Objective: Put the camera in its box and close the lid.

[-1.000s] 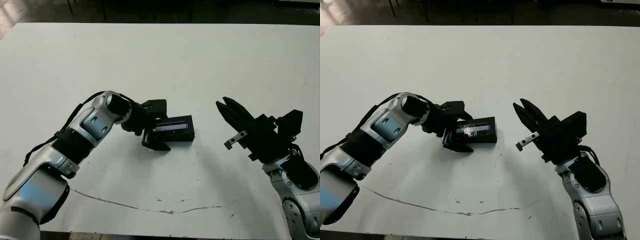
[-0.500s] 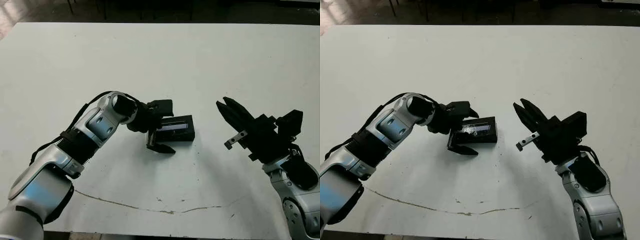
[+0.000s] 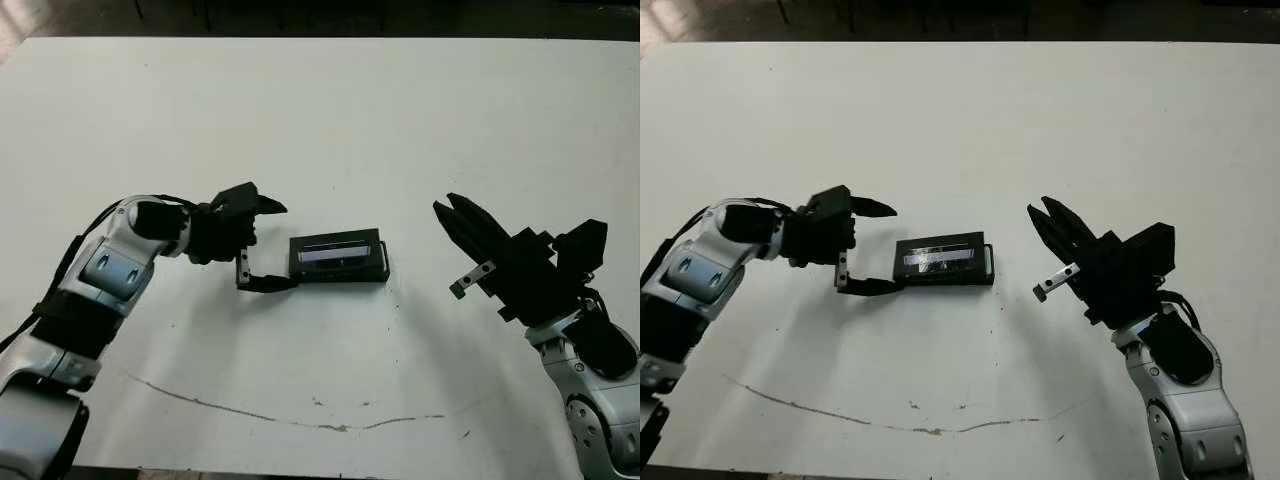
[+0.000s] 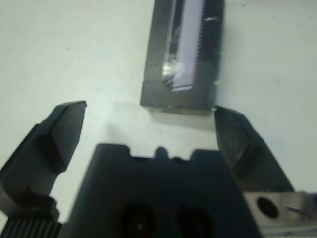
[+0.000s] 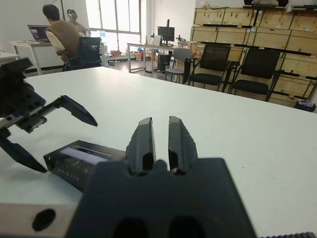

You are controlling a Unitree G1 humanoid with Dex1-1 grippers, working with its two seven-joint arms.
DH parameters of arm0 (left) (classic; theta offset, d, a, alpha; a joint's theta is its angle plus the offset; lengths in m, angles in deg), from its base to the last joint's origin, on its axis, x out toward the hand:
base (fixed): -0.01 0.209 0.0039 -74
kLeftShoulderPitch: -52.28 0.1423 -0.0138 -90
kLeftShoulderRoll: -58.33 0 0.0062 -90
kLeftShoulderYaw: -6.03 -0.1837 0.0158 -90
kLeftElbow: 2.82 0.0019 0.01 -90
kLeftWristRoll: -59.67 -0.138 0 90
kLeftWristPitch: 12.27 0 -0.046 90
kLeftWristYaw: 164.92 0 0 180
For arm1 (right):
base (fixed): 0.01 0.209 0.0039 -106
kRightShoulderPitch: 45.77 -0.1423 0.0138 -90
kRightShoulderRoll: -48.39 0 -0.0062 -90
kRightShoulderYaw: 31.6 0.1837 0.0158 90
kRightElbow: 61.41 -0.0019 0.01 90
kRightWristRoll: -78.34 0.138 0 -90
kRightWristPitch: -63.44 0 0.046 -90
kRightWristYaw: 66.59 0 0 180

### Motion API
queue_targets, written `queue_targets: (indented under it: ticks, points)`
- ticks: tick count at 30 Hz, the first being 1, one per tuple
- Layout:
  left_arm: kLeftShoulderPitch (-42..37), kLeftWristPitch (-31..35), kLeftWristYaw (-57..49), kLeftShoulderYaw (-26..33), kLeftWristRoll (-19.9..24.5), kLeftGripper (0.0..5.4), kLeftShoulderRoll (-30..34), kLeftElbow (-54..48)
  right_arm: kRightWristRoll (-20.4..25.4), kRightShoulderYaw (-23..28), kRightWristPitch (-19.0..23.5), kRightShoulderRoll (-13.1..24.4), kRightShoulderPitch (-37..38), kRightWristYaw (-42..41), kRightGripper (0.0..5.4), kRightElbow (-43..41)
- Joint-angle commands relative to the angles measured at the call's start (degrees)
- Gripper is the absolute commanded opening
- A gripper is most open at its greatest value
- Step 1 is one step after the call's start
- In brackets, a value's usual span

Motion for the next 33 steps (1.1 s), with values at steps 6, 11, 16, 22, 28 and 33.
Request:
queue_targets:
  ticks: [6, 11, 16, 22, 28, 33]
  points:
    - [6.15, 1.05, 1.52, 1.72, 1.94, 5.38, 4.0, -3.86, -0.21, 0.24, 0.7, 0.77, 0.13, -0.25, 0.0, 0.8]
    - [6.81, -0.38, 3.55, 1.92, 2.91, 5.38, 4.43, -3.36, -0.14, 0.31, 0.45, 0.96, -0.15, -0.45, 0.0, 1.05]
    - [7.68, -1.15, 2.95, 2.2, 3.69, 5.38, 3.25, -2.58, -0.23, 0.18, 0.13, 0.76, -0.19, -0.38, 0.0, 1.24]
    - [7.8, -3.57, 0.23, 2.88, 4.75, 5.38, -0.74, 2.08, 0.02, 0.33, 0.21, 0.8, -0.44, -0.7, 0.0, 1.69]
    - [5.26, -9.87, 0.13, 2.34, 3.62, 5.38, -4.05, 11.26, 0.09, 0.82, -0.68, 0.99, -0.65, -1.53, 0.0, 2.79]
    - [4.1, -15.56, -0.26, 2.63, 3.31, 5.38, -6.61, 18.21, 0.52, 1.51, -0.59, 0.86, -0.6, -1.91, 0.0, 3.19]
